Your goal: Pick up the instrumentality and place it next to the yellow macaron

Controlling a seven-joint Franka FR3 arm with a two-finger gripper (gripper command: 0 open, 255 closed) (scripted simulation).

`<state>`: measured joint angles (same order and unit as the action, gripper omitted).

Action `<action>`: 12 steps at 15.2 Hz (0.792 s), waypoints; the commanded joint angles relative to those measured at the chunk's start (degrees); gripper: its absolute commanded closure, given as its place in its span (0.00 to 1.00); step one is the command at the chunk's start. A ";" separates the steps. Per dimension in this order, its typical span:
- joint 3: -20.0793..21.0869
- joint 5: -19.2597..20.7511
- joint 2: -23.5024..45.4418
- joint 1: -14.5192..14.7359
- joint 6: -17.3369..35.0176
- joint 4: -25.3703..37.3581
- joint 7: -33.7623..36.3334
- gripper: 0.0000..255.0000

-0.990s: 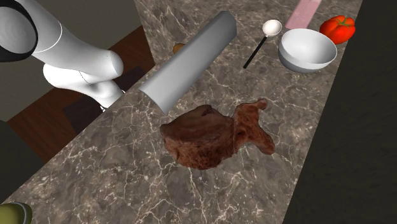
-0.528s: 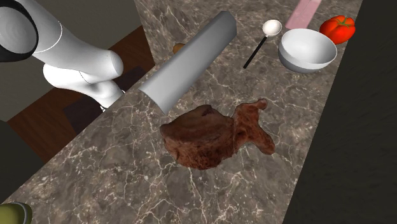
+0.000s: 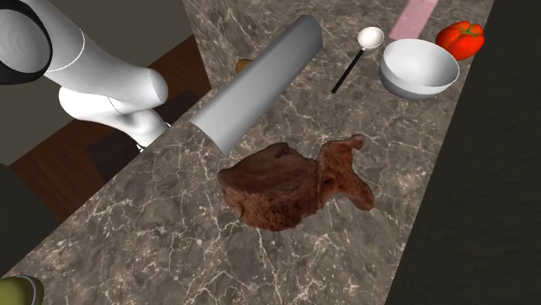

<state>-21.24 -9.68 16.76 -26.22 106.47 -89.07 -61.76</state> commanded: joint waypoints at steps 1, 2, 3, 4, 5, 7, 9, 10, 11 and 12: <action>0.00 0.00 0.00 0.00 0.00 0.00 0.00 0.00; 0.00 0.00 0.00 0.00 0.00 0.00 0.00 0.00; 0.00 0.00 0.00 0.00 0.00 0.00 0.00 0.00; -0.09 0.12 -0.19 -0.11 -1.83 1.66 0.11 0.00; -0.17 0.21 -0.30 -0.25 -3.70 3.44 0.21 0.00; -0.30 0.25 -0.25 -0.57 -7.16 6.94 0.34 0.00; -0.30 0.26 -0.26 -0.57 -7.15 6.93 0.34 0.00; -0.30 0.25 -0.25 -0.57 -7.16 6.94 0.34 0.00; -0.30 0.25 -0.25 -0.57 -7.16 6.94 0.34 0.00; -0.30 0.25 -0.25 -0.57 -7.16 6.94 0.34 0.00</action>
<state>-21.54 -9.43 16.52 -26.79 99.37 -82.16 -61.44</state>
